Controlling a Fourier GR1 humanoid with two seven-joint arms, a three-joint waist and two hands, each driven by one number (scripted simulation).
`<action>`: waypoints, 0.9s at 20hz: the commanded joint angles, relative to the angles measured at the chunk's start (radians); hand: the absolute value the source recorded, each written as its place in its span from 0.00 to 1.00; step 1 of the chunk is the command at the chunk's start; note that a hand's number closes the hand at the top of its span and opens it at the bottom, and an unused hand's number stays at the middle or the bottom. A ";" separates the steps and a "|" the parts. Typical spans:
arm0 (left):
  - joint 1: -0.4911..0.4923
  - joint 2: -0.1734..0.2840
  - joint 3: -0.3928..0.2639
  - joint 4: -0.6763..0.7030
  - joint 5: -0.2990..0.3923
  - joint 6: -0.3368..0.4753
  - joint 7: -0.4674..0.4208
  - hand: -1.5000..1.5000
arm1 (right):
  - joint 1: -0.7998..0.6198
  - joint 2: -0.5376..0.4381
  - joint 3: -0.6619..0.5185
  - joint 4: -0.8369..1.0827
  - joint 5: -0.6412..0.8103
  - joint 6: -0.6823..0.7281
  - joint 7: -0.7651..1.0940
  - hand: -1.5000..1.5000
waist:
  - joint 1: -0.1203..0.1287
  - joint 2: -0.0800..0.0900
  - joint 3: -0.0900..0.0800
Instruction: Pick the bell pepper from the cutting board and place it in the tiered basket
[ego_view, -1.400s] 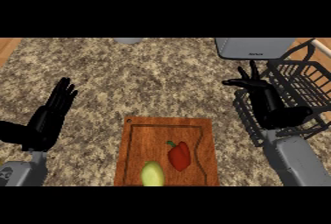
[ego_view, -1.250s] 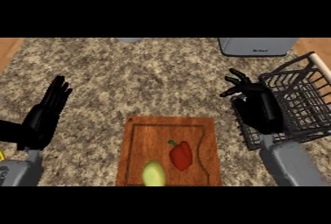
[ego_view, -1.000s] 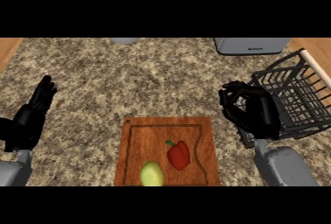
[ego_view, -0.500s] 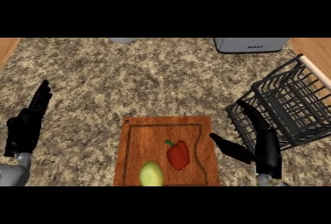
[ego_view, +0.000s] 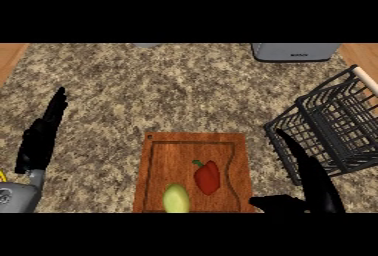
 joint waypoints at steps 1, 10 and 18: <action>-0.008 -0.010 -0.004 0.001 0.004 -0.017 0.008 0.50 | -0.119 -0.026 0.045 -0.143 0.079 0.124 0.352 0.00 | 0.023 0.005 0.002; -0.026 -0.035 -0.023 -0.024 -0.054 0.016 0.040 0.50 | -0.310 0.160 0.058 -0.098 0.083 0.296 0.724 0.00 | 0.029 0.008 0.007; -0.029 -0.051 -0.009 -0.008 -0.037 -0.007 0.045 0.50 | -0.360 0.290 0.088 0.061 0.114 0.373 0.759 0.00 | 0.021 0.006 0.006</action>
